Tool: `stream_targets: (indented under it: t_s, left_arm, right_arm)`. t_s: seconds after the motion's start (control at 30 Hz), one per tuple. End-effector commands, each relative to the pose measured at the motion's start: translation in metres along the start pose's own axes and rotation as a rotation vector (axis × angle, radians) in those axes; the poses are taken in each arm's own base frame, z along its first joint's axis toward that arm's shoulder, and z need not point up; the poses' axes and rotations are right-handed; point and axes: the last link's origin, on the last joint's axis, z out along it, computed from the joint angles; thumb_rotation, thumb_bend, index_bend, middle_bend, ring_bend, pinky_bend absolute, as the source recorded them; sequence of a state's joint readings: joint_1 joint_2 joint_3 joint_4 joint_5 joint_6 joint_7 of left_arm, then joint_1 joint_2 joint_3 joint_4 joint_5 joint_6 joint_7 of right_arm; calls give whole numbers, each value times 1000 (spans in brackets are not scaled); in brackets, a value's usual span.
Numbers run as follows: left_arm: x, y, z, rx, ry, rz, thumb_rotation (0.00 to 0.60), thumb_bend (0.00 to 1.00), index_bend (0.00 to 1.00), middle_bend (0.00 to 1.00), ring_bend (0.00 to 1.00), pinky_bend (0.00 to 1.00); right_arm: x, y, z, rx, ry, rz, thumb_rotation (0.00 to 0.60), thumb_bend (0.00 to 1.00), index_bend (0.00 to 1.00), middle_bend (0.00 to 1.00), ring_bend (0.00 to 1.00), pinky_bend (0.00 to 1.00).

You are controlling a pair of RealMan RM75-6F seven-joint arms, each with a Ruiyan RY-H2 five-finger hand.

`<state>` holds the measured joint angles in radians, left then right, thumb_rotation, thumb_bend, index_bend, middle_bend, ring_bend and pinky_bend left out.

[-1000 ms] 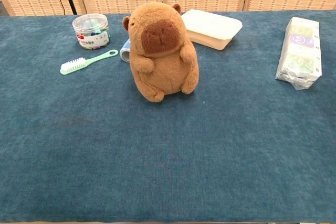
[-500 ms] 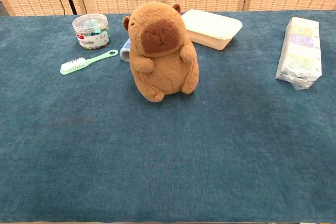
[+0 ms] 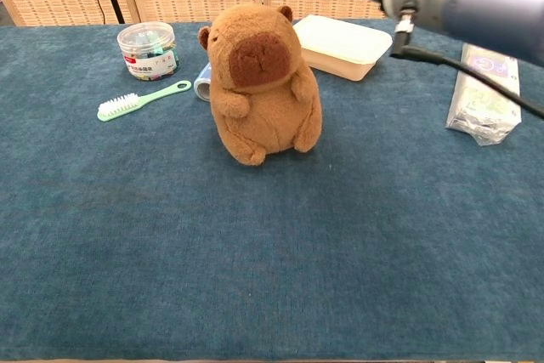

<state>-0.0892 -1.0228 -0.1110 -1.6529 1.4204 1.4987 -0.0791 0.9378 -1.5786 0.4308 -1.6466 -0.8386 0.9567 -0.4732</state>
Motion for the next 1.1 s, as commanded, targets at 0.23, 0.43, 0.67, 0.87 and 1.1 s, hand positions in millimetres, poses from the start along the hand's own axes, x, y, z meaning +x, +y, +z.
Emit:
stream_targets:
  t_s: [0.23, 0.43, 0.67, 0.87, 1.1]
  left_arm:
    - [2, -5, 3, 15, -5, -11, 600, 0, 0, 0, 0, 0]
    - [3, -6, 2, 17, -7, -15, 600, 0, 0, 0, 0, 0]
    - [3, -6, 0, 11, -11, -17, 600, 0, 0, 0, 0, 0]
    - [5, -9, -2, 14, 0, -22, 600, 0, 0, 0, 0, 0]
    - [6, -10, -2, 18, 3, -28, 600, 0, 0, 0, 0, 0]
  right_arm:
    - [-12, -18, 26, -19, 5, -18, 47, 0, 0, 0, 0, 0]
    - [-17, -29, 36, -24, 28, -4, 35, 0, 0, 0, 0, 0]
    - [-30, -46, 46, -23, 16, -63, 33, 0, 0, 0, 0, 0]
    - [-41, -50, 55, -49, 8, -76, 34, 0, 0, 0, 0, 0]
    - [-50, -55, 60, -60, 9, -79, 33, 0, 0, 0, 0, 0]
